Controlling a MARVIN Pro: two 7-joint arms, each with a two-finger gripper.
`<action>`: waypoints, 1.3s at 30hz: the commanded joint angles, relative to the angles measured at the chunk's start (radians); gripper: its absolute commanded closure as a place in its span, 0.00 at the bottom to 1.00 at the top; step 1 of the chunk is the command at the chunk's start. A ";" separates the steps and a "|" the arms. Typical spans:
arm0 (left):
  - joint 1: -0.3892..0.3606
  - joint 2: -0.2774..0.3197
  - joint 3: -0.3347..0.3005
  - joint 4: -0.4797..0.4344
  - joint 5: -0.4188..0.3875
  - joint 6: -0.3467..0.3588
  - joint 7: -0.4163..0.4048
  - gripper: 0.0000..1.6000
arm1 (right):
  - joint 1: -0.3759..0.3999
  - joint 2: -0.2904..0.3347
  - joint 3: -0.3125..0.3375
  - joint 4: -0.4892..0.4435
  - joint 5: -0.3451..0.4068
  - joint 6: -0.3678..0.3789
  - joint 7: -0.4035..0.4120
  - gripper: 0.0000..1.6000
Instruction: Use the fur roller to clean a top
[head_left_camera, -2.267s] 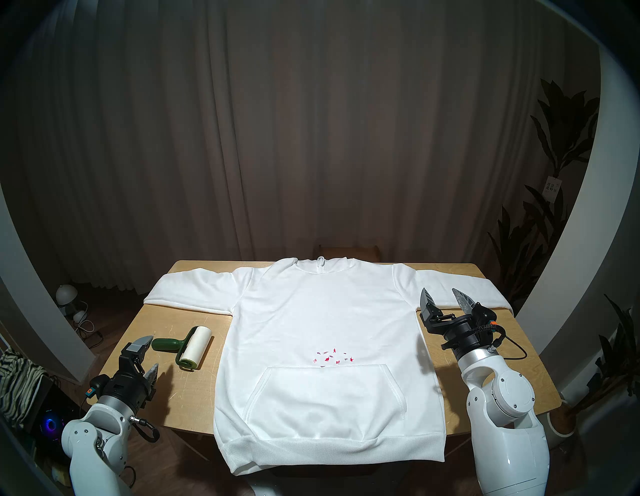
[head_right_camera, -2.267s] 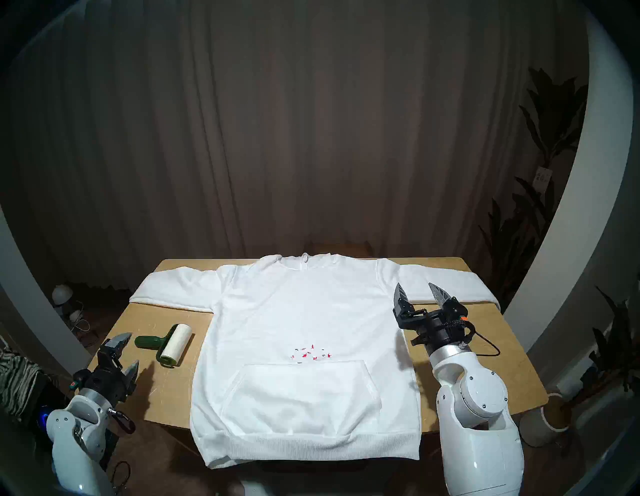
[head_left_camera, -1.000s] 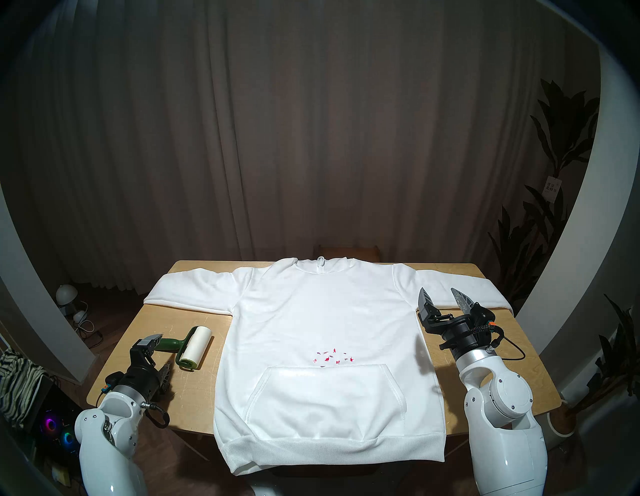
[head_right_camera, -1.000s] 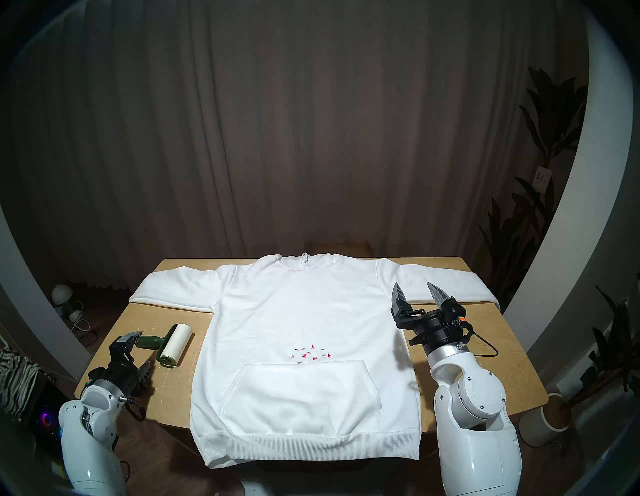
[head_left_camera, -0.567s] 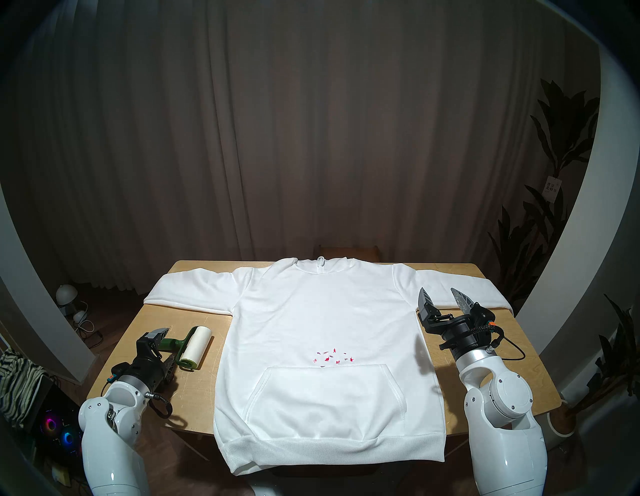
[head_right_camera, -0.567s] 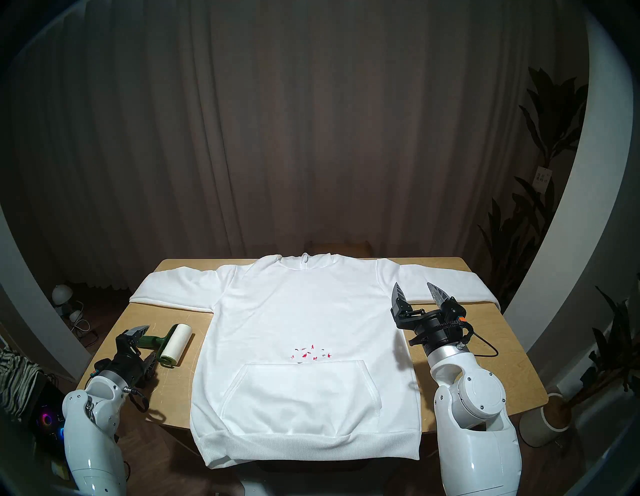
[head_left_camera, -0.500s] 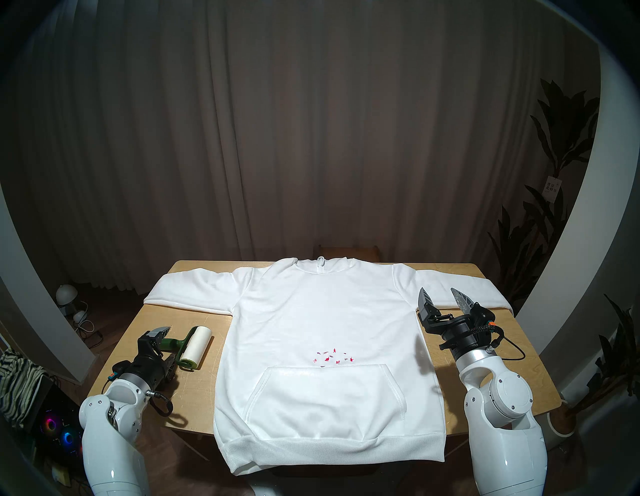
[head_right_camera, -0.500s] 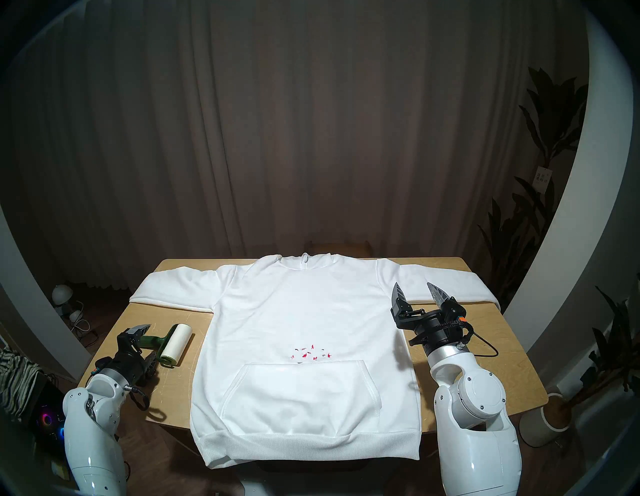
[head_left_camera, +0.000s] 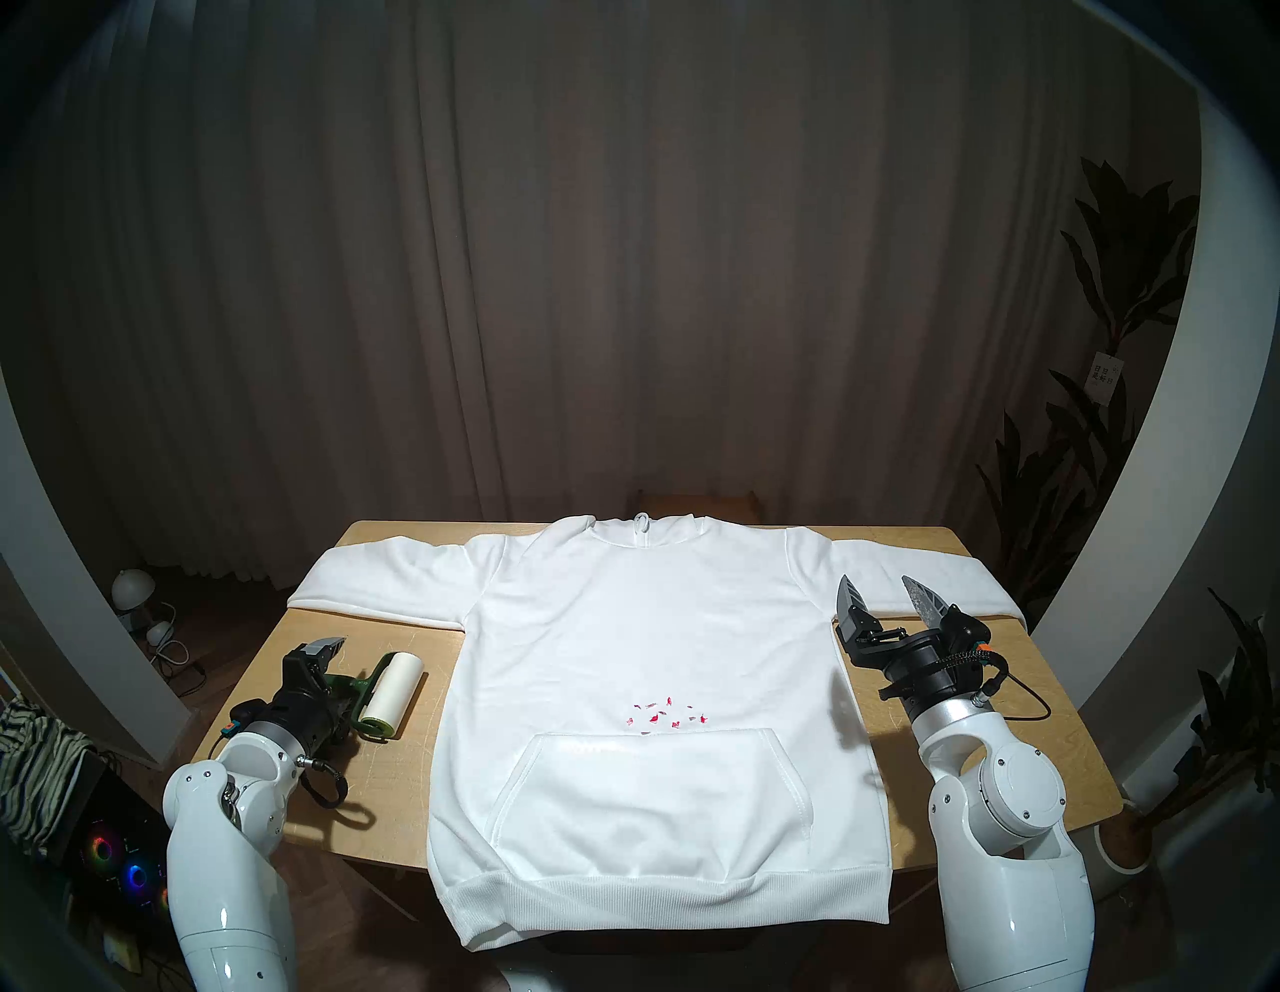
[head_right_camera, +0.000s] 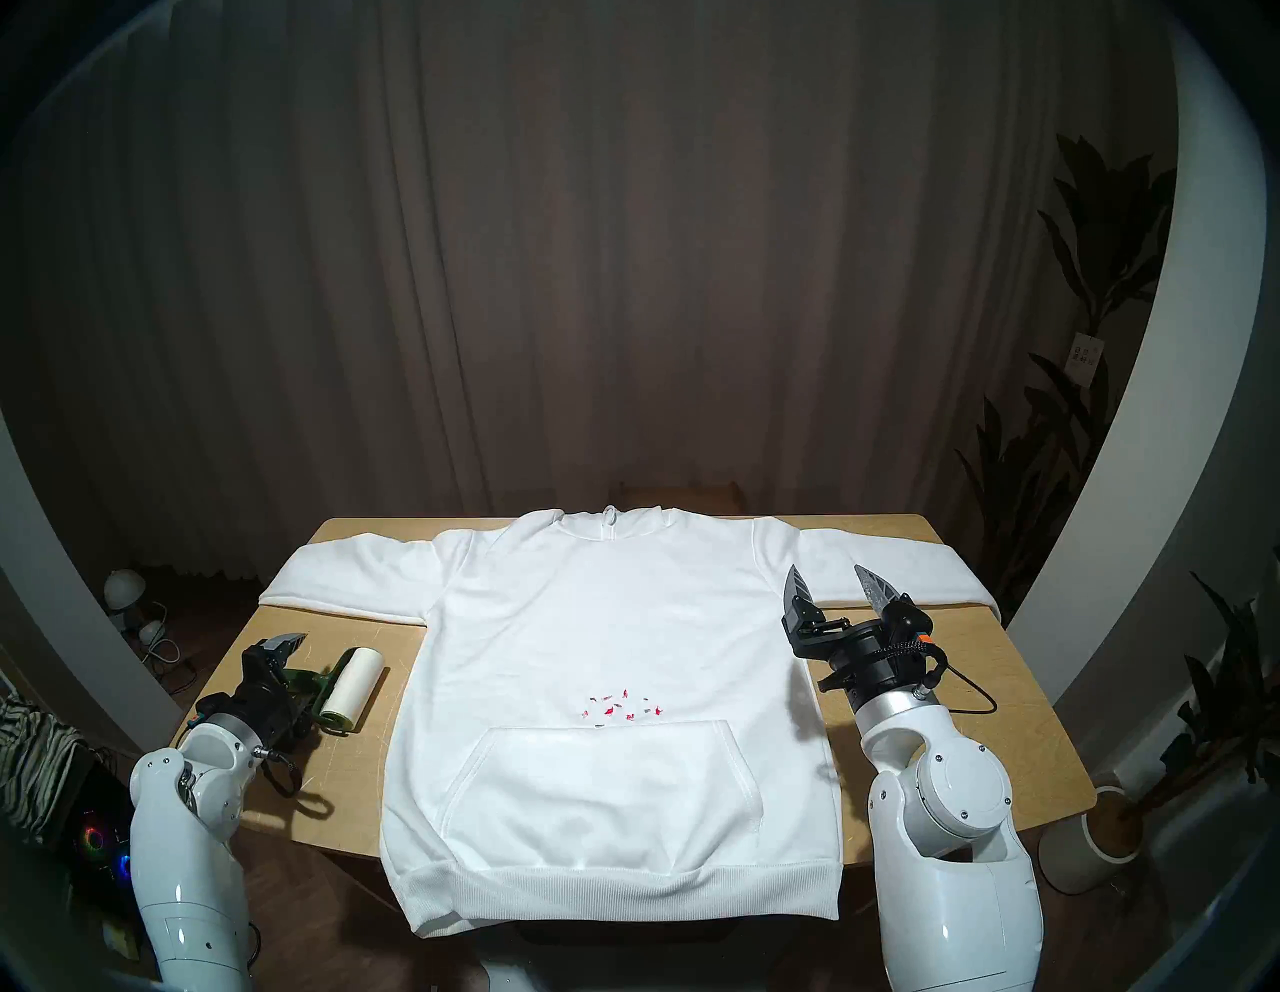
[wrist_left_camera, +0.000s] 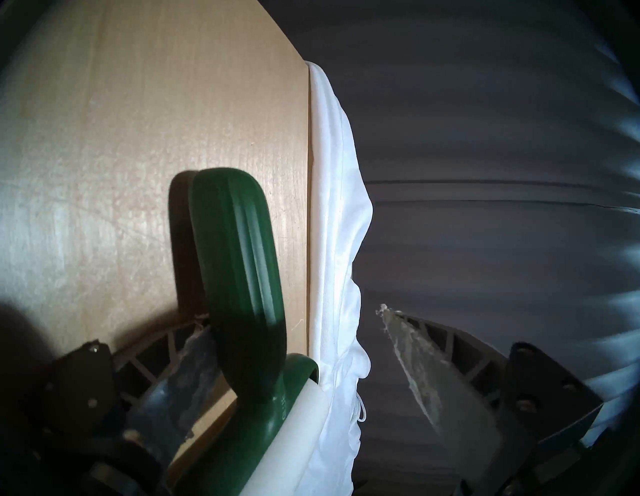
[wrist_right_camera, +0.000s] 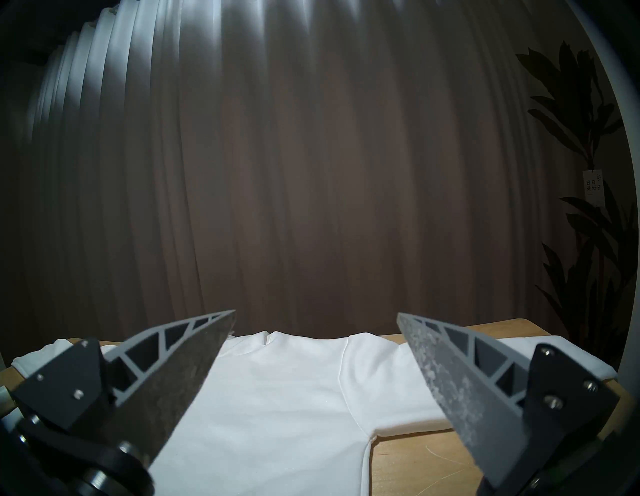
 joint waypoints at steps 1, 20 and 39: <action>0.033 -0.008 0.017 0.104 0.034 -0.009 0.008 0.00 | 0.006 0.000 0.002 -0.022 -0.002 -0.008 -0.001 0.00; 0.031 -0.026 0.056 0.138 0.034 -0.002 -0.143 0.00 | 0.007 -0.002 0.004 -0.020 -0.002 -0.007 0.004 0.00; -0.032 0.011 0.094 0.180 0.075 -0.033 -0.108 0.00 | 0.008 -0.004 0.006 -0.019 -0.003 -0.007 0.008 0.00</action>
